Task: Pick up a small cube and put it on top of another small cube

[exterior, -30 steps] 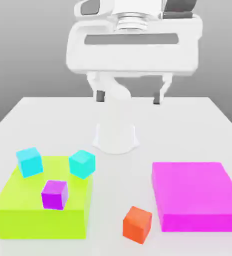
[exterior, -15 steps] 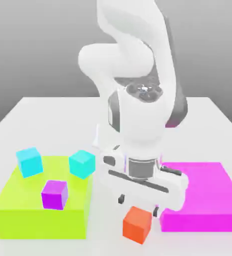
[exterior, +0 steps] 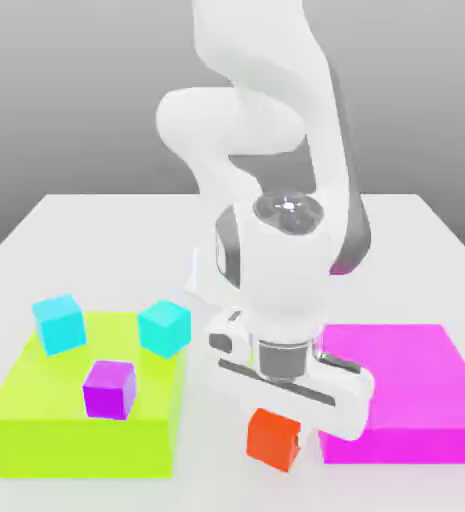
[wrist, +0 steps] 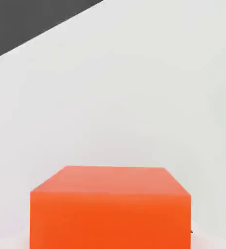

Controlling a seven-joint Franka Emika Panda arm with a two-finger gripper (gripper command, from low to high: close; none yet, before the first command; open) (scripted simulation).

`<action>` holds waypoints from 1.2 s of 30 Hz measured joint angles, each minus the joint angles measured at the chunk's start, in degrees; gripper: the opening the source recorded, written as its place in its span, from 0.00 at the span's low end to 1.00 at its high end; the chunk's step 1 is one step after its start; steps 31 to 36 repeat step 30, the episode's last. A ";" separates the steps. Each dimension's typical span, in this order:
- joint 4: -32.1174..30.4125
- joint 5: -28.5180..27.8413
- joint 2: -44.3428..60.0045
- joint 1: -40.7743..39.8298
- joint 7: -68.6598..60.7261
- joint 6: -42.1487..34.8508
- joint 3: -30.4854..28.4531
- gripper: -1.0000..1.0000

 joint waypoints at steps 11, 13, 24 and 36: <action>-6.92 -0.50 -22.56 -6.27 -11.87 -15.78 -5.51 0.00; -8.21 -0.15 -26.72 -6.87 -14.42 -18.61 -7.04 0.00; -15.57 1.84 -39.77 -9.24 -25.66 -24.03 -13.82 0.00; -17.66 1.82 -35.11 -9.42 -25.87 -17.31 -13.89 1.00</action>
